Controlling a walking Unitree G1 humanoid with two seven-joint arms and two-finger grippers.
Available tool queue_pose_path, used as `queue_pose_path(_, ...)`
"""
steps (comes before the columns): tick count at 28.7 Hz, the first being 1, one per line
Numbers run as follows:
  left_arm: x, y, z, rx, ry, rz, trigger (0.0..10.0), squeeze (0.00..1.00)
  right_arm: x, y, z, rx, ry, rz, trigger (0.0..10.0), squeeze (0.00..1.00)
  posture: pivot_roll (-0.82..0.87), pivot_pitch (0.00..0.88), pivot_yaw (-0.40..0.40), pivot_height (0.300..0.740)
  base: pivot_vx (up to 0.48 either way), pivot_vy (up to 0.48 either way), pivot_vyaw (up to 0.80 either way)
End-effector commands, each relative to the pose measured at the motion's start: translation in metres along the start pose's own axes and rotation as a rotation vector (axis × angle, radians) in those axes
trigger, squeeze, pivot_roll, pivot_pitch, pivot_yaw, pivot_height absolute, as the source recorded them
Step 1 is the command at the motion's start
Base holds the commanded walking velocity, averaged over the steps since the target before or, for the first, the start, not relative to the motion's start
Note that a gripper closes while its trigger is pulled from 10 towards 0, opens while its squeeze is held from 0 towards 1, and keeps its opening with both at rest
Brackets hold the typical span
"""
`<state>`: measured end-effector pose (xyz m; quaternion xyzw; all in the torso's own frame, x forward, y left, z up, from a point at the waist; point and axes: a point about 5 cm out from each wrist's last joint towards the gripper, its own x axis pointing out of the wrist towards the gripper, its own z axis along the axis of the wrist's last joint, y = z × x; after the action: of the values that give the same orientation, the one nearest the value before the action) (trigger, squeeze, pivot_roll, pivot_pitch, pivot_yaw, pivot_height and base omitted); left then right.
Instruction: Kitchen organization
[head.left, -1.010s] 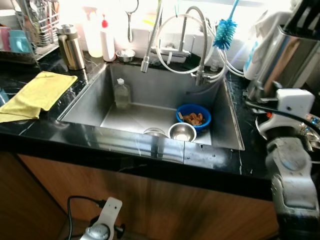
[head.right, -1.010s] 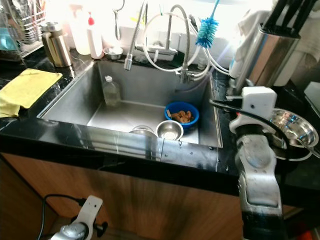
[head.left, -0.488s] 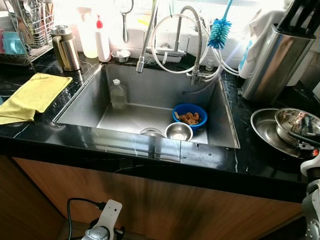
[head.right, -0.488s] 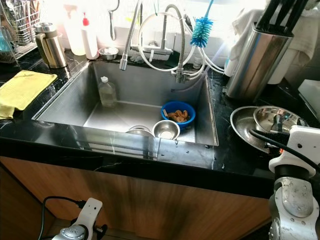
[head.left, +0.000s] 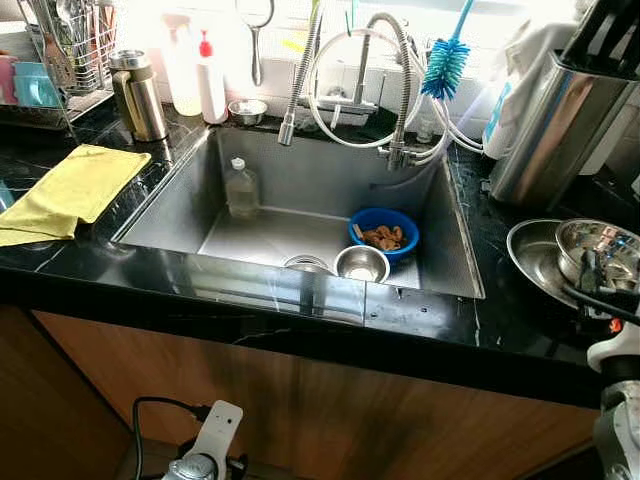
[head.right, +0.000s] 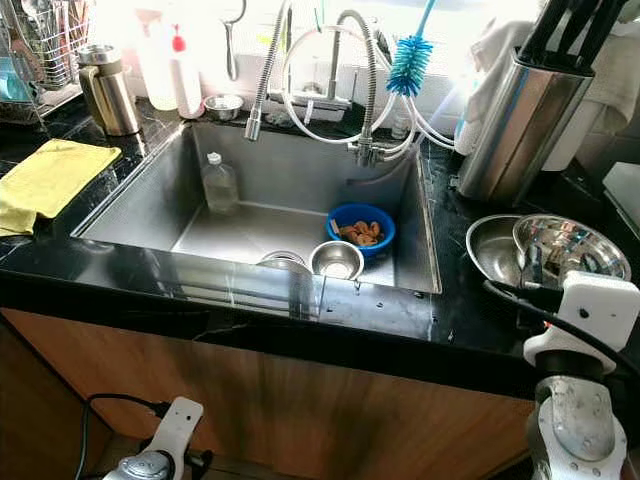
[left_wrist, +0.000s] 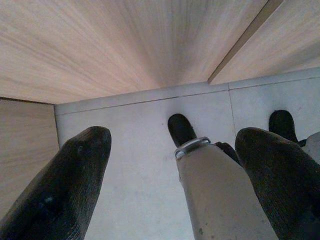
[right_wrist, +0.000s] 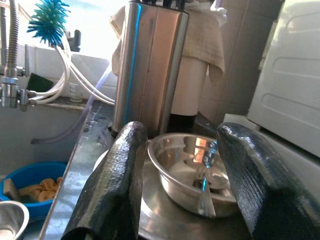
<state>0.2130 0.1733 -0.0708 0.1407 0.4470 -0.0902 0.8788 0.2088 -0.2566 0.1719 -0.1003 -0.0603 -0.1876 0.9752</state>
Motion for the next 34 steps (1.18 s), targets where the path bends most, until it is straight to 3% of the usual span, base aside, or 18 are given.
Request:
queue_pose_path(1, 0.000, -0.001, -0.002, 0.002, 0.009, -0.004, 10.0, 0.00, 0.000, -0.006, -0.002, -0.014, 0.003, -0.036, 10.0, 0.00, 0.02, 0.015, -0.074, 0.736, 0.000, 0.000, 0.00)
queue_pose_path(19, 0.000, -0.004, 0.000, 0.019, 0.004, -0.017, 10.0, 0.00, 0.000, -0.003, -0.024, 0.015, 0.090, -0.045, 10.0, 0.00, 0.02, 0.003, -0.069, 0.736, 0.000, 0.000, 0.00)
queue_pose_path(34, 0.001, -0.003, 0.004, 0.009, -0.005, -0.013, 10.0, 0.00, 0.008, -0.001, -0.026, 0.015, 0.098, -0.035, 9.8, 0.00, 0.02, 0.009, -0.073, 0.736, 0.000, 0.000, 0.00)
